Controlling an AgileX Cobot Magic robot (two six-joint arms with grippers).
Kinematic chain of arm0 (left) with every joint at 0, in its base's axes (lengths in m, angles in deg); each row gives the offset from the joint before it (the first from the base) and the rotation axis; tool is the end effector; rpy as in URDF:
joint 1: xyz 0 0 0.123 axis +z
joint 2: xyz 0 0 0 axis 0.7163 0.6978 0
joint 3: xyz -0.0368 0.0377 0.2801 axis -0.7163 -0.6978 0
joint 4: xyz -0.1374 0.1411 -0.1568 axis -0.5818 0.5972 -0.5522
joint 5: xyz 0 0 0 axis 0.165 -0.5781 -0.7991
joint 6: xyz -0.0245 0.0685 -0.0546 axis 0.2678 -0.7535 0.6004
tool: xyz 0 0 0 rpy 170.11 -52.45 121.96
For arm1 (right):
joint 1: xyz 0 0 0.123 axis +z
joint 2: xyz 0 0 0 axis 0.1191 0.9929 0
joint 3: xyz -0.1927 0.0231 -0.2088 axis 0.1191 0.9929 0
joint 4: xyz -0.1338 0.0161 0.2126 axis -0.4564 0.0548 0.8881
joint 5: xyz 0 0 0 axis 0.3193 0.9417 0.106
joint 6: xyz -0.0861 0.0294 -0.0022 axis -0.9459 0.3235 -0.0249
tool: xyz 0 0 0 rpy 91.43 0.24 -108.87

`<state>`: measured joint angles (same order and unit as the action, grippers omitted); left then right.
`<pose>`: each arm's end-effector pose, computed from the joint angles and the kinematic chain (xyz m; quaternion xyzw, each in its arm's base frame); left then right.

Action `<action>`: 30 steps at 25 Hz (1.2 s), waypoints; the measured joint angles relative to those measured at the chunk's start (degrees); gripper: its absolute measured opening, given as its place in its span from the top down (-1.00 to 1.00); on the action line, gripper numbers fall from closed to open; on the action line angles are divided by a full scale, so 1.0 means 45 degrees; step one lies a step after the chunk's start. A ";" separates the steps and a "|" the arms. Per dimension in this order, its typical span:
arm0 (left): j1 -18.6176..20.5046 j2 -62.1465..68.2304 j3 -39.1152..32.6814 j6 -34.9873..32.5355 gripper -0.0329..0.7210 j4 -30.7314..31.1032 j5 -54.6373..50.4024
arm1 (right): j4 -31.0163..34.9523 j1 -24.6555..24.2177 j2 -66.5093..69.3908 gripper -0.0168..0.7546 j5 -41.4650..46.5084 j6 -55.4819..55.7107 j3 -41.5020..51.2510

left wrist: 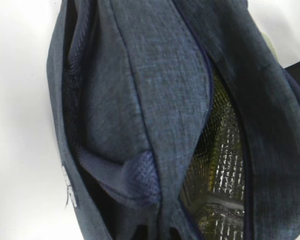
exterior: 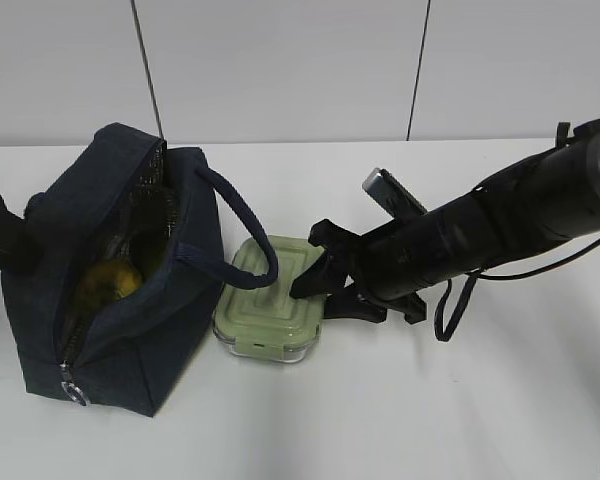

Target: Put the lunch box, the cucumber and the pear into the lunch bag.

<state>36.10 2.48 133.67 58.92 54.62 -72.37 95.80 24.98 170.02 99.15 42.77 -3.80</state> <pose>0.2359 -0.0636 0.2799 0.1880 0.9516 -0.1253 0.2083 0.3459 0.1671 0.1269 0.0794 0.9103 0.3868 0.1243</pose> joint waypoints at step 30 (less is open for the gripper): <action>0.0000 0.0000 0.0000 0.0000 0.91 0.0036 0.0047 | -0.2816 -0.1814 -0.5275 0.26 0.1394 -0.0097 -0.0990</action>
<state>36.10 2.48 133.67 58.92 54.79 -72.16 83.12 16.82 146.28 105.42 42.34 -8.26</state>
